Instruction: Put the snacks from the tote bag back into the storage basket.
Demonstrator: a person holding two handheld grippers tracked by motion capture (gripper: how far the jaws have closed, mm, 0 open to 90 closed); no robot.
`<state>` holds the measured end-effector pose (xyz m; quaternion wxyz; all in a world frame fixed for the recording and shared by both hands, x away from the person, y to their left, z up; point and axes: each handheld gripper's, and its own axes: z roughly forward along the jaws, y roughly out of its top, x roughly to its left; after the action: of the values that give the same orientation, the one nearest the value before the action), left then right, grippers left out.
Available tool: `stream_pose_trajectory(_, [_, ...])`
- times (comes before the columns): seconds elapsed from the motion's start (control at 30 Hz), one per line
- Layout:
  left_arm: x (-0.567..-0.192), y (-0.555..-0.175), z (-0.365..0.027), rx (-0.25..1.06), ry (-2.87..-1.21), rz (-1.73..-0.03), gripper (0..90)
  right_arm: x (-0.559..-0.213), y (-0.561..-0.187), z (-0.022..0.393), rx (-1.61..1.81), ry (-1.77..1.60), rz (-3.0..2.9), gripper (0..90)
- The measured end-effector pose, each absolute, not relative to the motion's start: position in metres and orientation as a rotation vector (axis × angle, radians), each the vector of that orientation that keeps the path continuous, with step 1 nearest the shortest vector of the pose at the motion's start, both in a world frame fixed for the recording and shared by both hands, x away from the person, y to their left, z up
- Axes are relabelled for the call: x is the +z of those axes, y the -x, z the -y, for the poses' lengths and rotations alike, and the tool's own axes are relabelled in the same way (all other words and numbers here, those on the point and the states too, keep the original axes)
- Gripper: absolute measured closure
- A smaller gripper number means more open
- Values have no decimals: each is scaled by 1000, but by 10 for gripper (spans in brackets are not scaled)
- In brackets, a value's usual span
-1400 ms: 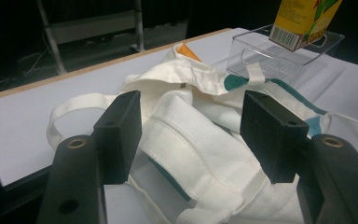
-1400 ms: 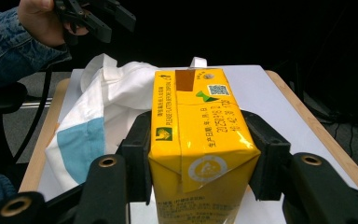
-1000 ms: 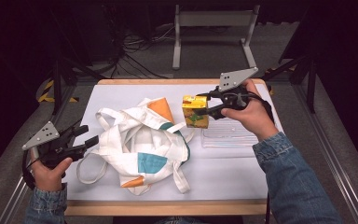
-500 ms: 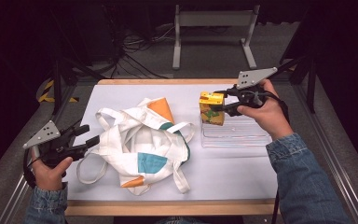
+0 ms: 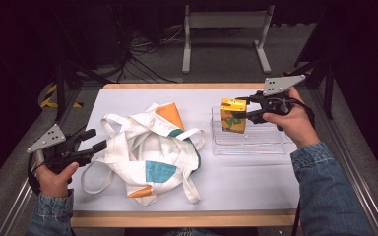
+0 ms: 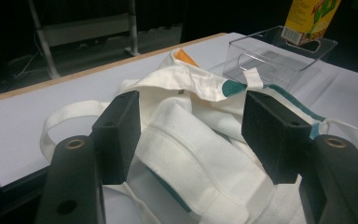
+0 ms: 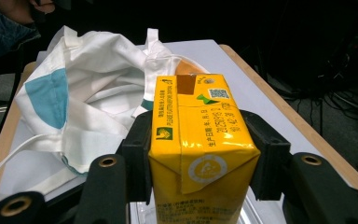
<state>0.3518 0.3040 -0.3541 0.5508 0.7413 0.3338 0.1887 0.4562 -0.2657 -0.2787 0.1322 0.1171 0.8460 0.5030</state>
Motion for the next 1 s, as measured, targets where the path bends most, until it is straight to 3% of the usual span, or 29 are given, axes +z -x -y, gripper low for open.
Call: stream_pose_trajectory(1.0, [-354, -347, -309, 439, -1734, -799, 384, -324, -466, 272, 1410, -338, -2556, 509])
